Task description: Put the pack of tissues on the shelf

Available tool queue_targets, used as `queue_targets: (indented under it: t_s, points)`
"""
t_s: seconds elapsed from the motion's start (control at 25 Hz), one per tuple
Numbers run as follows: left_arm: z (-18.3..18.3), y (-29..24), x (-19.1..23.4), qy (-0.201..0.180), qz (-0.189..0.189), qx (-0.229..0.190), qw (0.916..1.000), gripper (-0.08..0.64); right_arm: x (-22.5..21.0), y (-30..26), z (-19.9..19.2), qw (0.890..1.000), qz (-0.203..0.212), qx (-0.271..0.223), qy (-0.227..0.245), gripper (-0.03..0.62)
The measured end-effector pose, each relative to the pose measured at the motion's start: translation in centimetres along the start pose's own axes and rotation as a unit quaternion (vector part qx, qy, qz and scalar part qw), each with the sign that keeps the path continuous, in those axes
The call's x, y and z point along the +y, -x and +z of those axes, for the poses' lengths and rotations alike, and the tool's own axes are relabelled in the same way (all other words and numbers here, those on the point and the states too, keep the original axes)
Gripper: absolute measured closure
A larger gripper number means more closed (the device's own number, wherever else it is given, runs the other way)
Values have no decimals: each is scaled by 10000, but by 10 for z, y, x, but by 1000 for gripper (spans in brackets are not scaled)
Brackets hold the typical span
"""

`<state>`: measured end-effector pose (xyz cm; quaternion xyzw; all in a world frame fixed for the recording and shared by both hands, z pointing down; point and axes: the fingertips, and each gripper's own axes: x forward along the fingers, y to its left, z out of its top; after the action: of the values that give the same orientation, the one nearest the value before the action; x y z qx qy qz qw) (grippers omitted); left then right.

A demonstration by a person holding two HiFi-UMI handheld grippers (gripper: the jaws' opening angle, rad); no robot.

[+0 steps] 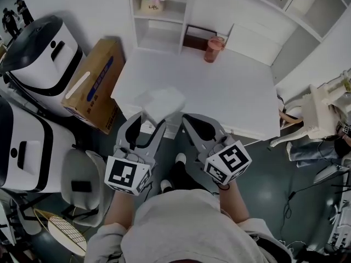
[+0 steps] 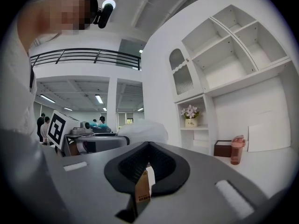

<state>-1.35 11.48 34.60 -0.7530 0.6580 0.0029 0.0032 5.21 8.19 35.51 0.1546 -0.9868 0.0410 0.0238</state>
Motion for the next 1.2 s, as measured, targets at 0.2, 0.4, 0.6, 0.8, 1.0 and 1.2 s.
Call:
queue_targets:
  t_s: [0.2, 0.4, 0.6, 0.8, 1.0, 1.2]
  points:
    - [-2, -18, 11, 13, -90, 47, 9999, 362, -16, -14, 0, 10000, 70, 12, -24, 591]
    - [-9, -40, 20, 28, -138, 121, 9998, 362, -31, -30, -1, 9998, 180, 33, 11, 591]
    - [-12, -67, 31, 107, -145, 155, 9997, 362, -54, -47, 0, 9998, 213, 52, -1, 591]
    - [-12, -97, 37, 135, -138, 140, 9997, 362, -80, -61, 3, 9996, 257, 69, 25, 591]
    - [-8, -123, 43, 150, -87, 118, 9998, 362, -105, -73, 10, 9995, 326, 52, 9, 591]
    - [-7, -143, 47, 94, -1, 111, 9999, 362, -124, -84, 14, 9990, 456, 31, 2, 591]
